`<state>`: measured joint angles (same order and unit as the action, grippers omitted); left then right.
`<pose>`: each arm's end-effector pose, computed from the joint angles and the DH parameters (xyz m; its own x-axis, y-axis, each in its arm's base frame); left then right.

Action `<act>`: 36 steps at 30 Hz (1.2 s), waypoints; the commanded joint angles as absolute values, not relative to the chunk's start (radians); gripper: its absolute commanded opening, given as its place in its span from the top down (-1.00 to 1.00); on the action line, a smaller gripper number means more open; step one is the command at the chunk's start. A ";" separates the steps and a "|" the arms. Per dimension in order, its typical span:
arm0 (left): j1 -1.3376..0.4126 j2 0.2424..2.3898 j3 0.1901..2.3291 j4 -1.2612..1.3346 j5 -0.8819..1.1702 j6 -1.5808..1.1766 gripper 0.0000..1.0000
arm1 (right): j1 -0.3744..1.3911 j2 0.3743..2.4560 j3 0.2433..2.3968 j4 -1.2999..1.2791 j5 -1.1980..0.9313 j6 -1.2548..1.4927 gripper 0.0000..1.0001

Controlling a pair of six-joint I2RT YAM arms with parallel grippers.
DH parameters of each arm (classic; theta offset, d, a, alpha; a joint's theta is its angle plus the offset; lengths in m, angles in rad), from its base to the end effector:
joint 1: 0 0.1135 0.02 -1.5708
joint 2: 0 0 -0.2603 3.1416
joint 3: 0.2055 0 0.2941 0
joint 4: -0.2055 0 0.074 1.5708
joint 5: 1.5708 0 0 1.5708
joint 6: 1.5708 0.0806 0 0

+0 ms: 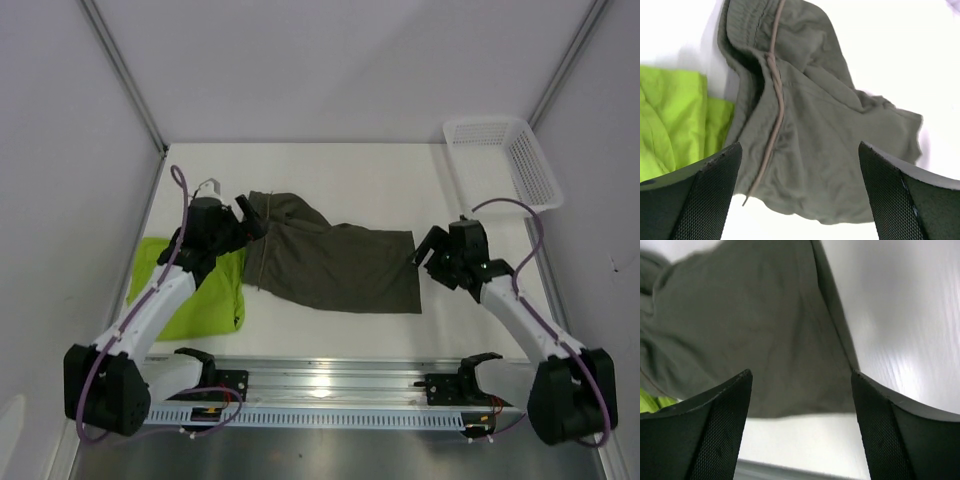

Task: Fold and stack the shorts
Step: Flatten the shorts out

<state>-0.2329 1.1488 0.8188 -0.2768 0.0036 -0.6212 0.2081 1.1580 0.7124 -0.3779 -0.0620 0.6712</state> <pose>0.3232 -0.0770 0.2263 -0.5872 -0.4589 -0.6668 -0.1329 0.8673 -0.4798 0.2986 0.0681 0.1687 -0.7159 0.4833 -0.5040 0.2526 0.8521 0.4583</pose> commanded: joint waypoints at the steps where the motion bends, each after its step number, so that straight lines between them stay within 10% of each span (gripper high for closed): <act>1: -0.245 0.999 0.705 -0.298 0.029 -0.704 -0.98 | 0.268 0.950 0.596 -0.486 0.059 0.916 -0.61; 11: -0.256 0.793 0.476 -0.285 0.136 -0.762 -0.97 | 0.471 0.707 0.416 -0.580 0.195 1.296 -0.26; 36: -0.258 0.856 0.397 -0.209 0.152 -0.788 -0.95 | 0.588 1.140 0.396 -0.451 0.400 1.600 0.09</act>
<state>-0.2531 0.8555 0.4046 -0.2447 0.1570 -0.7628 0.5915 1.0714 0.3923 -0.3382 0.3363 1.5505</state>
